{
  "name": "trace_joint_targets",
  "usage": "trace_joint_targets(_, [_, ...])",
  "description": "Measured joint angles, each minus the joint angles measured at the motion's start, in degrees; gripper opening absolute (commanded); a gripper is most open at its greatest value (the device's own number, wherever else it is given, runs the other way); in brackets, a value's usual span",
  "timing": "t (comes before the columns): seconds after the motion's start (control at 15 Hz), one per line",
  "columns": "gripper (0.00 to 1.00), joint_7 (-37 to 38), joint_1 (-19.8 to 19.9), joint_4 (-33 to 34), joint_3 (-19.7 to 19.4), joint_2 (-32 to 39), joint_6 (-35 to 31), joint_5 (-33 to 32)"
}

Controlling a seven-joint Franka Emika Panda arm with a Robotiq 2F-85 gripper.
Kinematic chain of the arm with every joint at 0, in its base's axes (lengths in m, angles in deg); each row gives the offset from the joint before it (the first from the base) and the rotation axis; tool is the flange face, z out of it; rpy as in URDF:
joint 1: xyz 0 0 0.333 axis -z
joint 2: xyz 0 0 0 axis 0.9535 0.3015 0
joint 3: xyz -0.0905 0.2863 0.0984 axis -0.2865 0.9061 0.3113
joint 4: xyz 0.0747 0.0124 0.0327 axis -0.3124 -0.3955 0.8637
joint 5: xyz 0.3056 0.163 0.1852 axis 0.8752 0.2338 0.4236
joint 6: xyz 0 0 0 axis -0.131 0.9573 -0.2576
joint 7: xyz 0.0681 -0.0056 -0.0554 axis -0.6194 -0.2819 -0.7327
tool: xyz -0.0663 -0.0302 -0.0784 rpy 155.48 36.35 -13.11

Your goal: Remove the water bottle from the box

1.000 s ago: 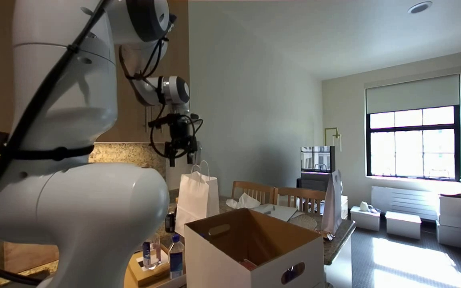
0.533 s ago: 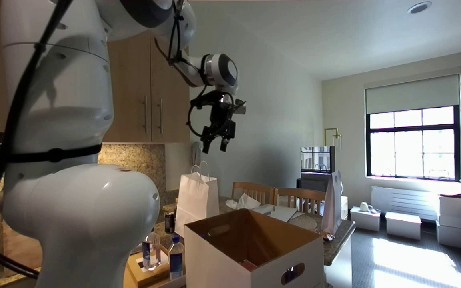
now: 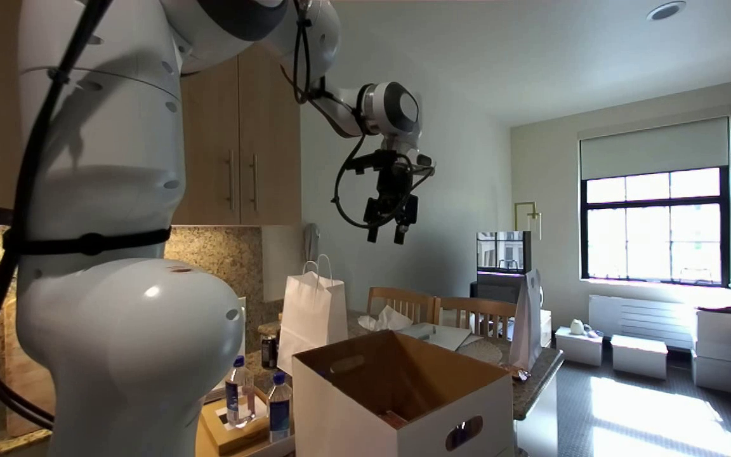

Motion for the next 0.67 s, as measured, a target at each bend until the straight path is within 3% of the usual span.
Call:
trace_joint_targets(0.27, [1.0, -0.55, 0.37, -1.95, -0.12, 0.07, -3.28, -0.19])
trace_joint_targets(0.67, [1.0, -2.96, 1.06, -3.26, -0.87, 1.19, -3.0, -0.74])
